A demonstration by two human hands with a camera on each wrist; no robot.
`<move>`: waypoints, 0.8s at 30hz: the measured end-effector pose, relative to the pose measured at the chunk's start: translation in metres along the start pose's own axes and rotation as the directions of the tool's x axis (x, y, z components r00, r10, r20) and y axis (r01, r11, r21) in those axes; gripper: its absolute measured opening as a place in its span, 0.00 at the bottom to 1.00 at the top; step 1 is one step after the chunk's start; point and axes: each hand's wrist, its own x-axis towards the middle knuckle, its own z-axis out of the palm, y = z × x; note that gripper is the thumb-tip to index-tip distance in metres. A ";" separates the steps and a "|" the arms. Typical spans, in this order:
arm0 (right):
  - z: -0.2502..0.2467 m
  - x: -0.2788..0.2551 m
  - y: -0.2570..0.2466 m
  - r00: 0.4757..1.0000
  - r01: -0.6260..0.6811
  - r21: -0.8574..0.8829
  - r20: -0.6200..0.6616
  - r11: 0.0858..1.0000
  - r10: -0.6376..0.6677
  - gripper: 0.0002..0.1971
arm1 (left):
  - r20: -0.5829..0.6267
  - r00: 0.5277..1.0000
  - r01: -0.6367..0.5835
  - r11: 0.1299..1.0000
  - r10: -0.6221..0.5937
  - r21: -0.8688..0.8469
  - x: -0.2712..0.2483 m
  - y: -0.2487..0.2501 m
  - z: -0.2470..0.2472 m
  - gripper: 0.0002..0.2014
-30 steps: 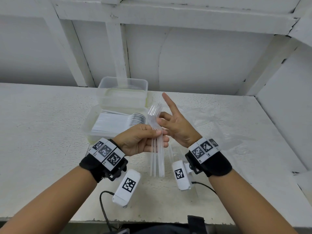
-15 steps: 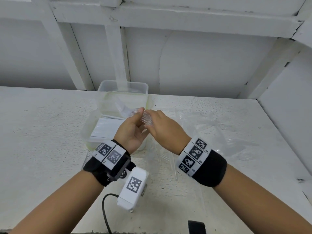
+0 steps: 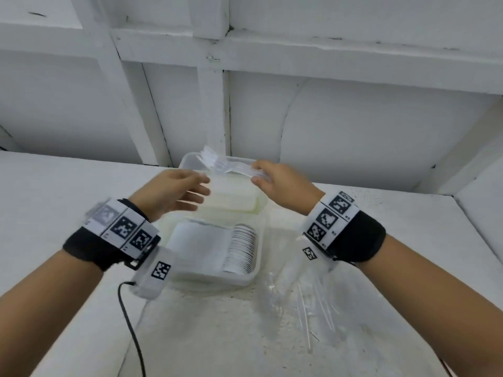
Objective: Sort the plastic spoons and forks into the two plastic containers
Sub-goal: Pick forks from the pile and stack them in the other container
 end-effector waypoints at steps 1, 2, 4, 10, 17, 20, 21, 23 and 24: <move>-0.001 0.012 0.001 1.000 -0.016 -0.002 0.026 1.000 0.016 0.19 | -0.064 0.998 -0.010 0.998 0.014 0.061 0.011 0.002 -0.014 0.08; 0.000 0.024 0.002 0.998 -0.022 -0.023 0.053 0.999 0.023 0.19 | -0.118 0.993 -0.012 0.993 0.027 0.120 0.023 0.002 -0.028 0.09; 0.005 0.048 0.003 0.992 -0.023 -0.095 0.119 0.995 0.034 0.20 | -0.196 0.980 0.016 0.972 0.031 0.234 0.048 0.000 -0.051 0.10; 0.038 0.113 0.008 0.958 0.019 -0.252 0.283 0.968 0.055 0.18 | -0.198 0.974 0.192 0.880 -0.115 0.434 0.100 -0.020 -0.071 0.13; 0.080 0.143 0.016 0.924 0.038 -0.293 0.375 0.956 0.079 0.19 | -0.103 0.964 0.266 0.885 -0.246 0.381 0.126 -0.031 -0.065 0.10; 0.090 0.147 0.020 0.920 0.052 -0.373 0.378 0.926 0.101 0.20 | -0.087 0.962 0.272 0.887 -0.258 0.373 0.129 -0.033 -0.064 0.09; 0.092 0.148 0.021 0.919 0.053 -0.395 0.379 0.917 0.110 0.22 | -0.084 0.962 0.272 0.886 -0.260 0.375 0.130 -0.033 -0.064 0.08; 0.092 0.149 0.021 0.909 0.053 -0.404 0.398 0.913 0.124 0.30 | -0.083 0.962 0.271 0.884 -0.260 0.380 0.132 -0.034 -0.065 0.07; 0.092 0.149 0.019 0.906 0.043 -0.385 0.404 0.922 0.127 0.32 | -0.086 0.962 0.271 0.885 -0.258 0.378 0.132 -0.035 -0.066 0.06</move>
